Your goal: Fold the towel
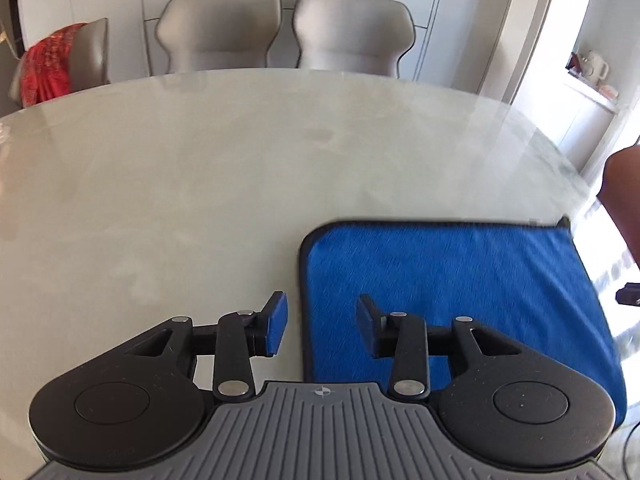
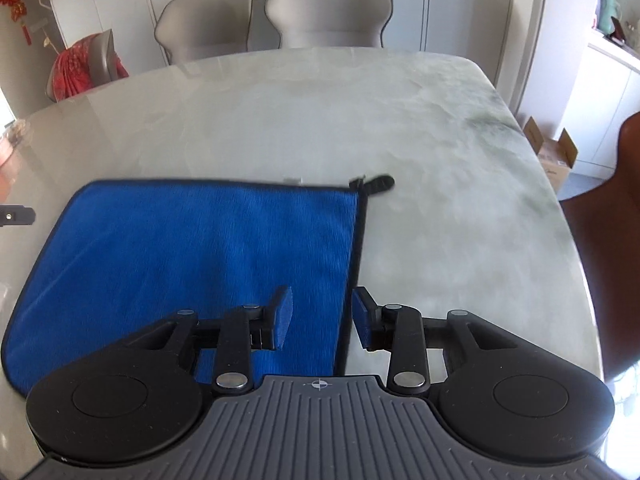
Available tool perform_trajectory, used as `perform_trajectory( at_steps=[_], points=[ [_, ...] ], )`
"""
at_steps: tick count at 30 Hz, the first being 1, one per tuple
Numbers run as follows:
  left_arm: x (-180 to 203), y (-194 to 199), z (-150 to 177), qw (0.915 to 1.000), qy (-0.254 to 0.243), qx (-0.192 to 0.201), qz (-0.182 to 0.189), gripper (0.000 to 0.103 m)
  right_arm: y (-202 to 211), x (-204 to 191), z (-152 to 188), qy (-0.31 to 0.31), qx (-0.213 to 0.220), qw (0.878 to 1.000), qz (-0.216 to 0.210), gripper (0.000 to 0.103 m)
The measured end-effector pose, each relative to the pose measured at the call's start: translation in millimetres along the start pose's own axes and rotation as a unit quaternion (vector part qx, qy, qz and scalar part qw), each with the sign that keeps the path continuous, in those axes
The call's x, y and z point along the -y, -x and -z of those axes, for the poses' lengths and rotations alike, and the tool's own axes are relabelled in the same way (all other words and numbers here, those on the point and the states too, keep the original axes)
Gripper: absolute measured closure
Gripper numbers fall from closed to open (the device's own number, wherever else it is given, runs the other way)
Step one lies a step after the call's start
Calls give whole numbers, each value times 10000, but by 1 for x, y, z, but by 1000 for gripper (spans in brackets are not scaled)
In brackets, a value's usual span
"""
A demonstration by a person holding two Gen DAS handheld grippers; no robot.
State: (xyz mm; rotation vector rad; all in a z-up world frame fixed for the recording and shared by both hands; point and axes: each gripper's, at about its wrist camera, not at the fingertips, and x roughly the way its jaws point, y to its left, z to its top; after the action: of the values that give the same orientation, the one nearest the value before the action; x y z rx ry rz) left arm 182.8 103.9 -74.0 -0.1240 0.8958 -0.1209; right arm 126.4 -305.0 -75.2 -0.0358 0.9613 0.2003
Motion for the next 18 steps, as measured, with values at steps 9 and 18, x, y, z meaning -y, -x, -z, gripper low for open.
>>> perform_trajectory(
  at_steps=[9,18],
  points=[
    [19,-60,-29,9987,-112,-415,291,63,-37,-5,-28,228,-70,9997,-11,69],
    [12,-86,-28,9983,-200,-536,85,64,-74,-10,-57,457,-140,9989,-22,69]
  ],
)
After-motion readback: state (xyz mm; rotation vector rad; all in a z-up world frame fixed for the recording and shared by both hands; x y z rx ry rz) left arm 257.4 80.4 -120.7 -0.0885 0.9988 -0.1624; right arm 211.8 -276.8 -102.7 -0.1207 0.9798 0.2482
